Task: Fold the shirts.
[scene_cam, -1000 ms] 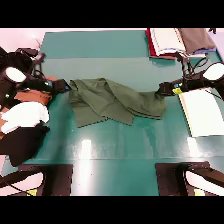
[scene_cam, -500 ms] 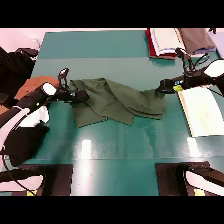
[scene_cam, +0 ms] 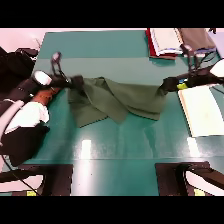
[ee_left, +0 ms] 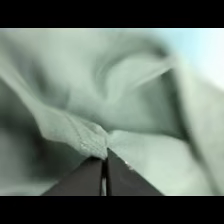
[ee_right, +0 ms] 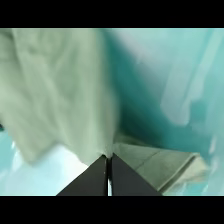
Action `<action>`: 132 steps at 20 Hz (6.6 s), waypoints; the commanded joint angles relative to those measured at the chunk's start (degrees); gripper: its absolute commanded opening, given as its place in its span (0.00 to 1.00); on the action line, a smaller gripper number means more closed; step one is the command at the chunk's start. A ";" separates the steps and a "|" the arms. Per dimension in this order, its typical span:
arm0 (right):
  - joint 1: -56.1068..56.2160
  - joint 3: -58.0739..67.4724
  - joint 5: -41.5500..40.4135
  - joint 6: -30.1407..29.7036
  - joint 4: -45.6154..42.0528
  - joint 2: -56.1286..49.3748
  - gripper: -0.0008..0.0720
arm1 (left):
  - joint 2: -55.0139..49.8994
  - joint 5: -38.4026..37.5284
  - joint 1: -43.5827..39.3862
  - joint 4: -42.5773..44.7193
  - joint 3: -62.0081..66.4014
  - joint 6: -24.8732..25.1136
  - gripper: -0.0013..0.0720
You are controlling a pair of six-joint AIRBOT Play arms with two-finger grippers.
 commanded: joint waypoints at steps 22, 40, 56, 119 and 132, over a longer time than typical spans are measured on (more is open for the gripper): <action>-8.11 17.81 15.45 0.98 -10.05 -5.53 0.03 | 24.24 -30.29 10.08 5.20 -3.69 7.15 0.05; -6.69 30.69 21.44 2.38 -3.48 -20.17 0.62 | 2.01 -20.55 23.02 3.30 -10.91 13.70 0.70; -7.65 27.02 21.53 2.43 -1.84 -16.94 0.62 | -2.45 -18.36 14.86 -1.46 -13.84 14.10 0.05; -8.96 31.56 10.73 -0.07 -8.96 -30.60 0.03 | -18.75 -27.06 11.93 4.96 29.14 3.19 0.05; -8.02 14.14 3.82 -1.57 -4.79 -27.80 0.03 | -19.67 -32.83 14.69 6.01 19.80 7.02 0.05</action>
